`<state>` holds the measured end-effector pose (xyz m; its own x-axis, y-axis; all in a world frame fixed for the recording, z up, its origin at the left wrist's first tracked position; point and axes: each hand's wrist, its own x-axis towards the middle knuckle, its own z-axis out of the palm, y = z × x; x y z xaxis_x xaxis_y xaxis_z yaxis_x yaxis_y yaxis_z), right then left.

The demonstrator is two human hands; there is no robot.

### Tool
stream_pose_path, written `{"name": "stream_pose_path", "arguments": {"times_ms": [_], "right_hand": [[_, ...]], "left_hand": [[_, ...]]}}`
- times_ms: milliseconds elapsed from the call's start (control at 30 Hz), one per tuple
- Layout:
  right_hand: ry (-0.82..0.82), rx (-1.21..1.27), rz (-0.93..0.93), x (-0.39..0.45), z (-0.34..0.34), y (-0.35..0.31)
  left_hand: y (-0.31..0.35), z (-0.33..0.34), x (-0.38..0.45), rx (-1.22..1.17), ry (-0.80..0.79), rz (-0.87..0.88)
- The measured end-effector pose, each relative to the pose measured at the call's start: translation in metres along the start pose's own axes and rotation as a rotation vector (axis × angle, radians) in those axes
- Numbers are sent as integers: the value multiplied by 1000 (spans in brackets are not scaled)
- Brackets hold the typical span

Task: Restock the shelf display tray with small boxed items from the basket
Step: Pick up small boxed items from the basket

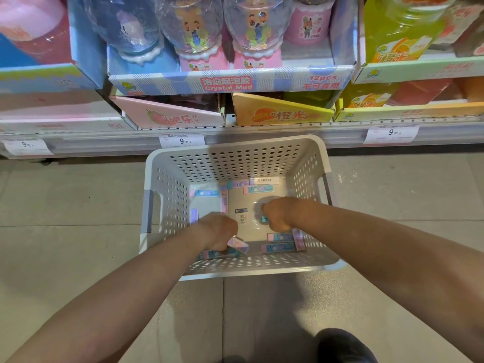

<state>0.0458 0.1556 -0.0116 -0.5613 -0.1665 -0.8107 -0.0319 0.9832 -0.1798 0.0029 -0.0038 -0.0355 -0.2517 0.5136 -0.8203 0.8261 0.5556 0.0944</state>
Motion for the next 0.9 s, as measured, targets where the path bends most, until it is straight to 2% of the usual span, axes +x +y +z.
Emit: {"name": "stream_pose_path", "arguments": {"times_ms": [233, 400, 500, 733, 900], "right_hand": [[28, 75, -2, -2, -3, 1], [42, 244, -9, -8, -11, -1], [68, 442, -16, -18, -23, -6], [226, 1204, -49, -78, -73, -22], [384, 1361, -117, -151, -131, -40]], "left_hand": [[-10, 3, -4, -144, 53, 20], [-17, -13, -16, -384, 57, 8], [-20, -26, -30, -527, 97, 17], [-22, -80, -100, -871, 287, -28], [-20, -142, -176, -1123, 466, -86]]}}
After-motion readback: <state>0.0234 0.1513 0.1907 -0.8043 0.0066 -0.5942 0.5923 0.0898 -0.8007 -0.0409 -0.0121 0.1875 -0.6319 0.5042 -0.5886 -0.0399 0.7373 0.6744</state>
